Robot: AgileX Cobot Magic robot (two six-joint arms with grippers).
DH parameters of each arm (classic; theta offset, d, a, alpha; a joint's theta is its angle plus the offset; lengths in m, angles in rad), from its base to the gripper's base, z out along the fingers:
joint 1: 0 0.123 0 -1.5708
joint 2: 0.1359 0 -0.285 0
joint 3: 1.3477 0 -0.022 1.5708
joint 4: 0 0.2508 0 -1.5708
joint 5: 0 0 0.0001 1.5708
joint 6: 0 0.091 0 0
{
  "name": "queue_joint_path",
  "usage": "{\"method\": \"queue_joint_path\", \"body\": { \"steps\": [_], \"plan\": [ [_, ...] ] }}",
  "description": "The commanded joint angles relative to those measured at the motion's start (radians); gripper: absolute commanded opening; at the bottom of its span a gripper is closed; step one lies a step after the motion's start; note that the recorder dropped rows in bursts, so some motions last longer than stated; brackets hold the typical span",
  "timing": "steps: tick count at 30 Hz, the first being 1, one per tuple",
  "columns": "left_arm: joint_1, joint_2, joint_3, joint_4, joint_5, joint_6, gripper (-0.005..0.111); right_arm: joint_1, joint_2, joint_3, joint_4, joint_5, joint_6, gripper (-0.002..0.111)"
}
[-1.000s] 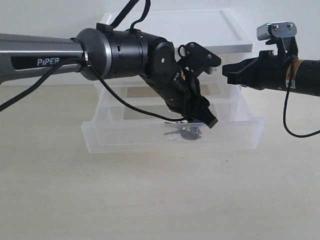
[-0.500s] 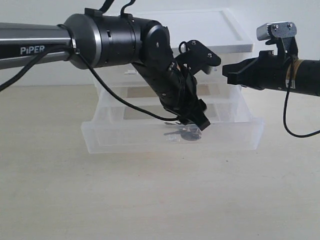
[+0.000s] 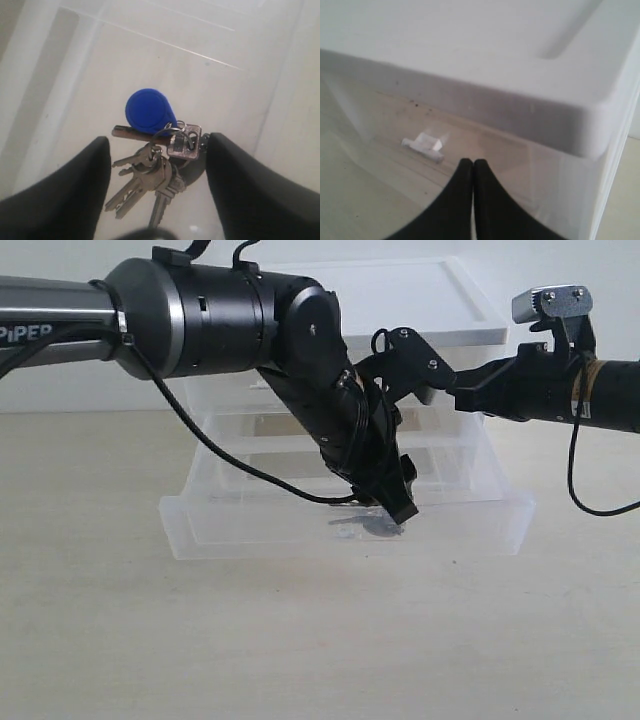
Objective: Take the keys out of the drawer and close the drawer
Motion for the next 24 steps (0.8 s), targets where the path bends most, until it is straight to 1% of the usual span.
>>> {"method": "queue_joint_path", "body": {
  "steps": [1,4,7,9,13,16,21,23,24],
  "plan": [
    [-0.031,-0.020,0.084,-0.012,0.089,0.006,0.055,-0.019,0.007,-0.026,0.128,0.104,0.002,0.000],
    [-0.029,-0.029,0.089,-0.012,0.042,0.014,0.055,-0.019,0.007,-0.026,0.128,0.102,0.002,0.000],
    [-0.029,-0.029,0.089,-0.012,-0.059,0.001,0.057,-0.019,0.007,-0.026,0.128,0.100,0.002,0.000],
    [-0.029,-0.018,0.081,0.013,-0.101,-0.001,0.059,-0.019,0.007,-0.026,0.128,0.100,0.002,0.000],
    [-0.027,0.011,0.032,0.027,-0.082,-0.039,0.063,-0.019,0.007,-0.026,0.128,0.100,0.009,0.000],
    [-0.023,0.011,-0.010,0.027,-0.078,-0.065,0.068,-0.019,0.007,-0.026,0.128,0.100,0.009,0.000],
    [-0.023,0.032,-0.102,0.029,0.068,-0.058,0.072,-0.019,0.007,-0.026,0.128,0.100,0.009,0.000],
    [-0.023,0.052,-0.114,0.031,0.081,-0.046,0.072,-0.019,0.007,-0.026,0.128,0.100,0.009,0.000],
    [-0.023,0.066,-0.114,0.042,0.064,-0.048,0.072,-0.019,0.007,-0.026,0.128,0.100,0.009,0.000]
  ]
}}
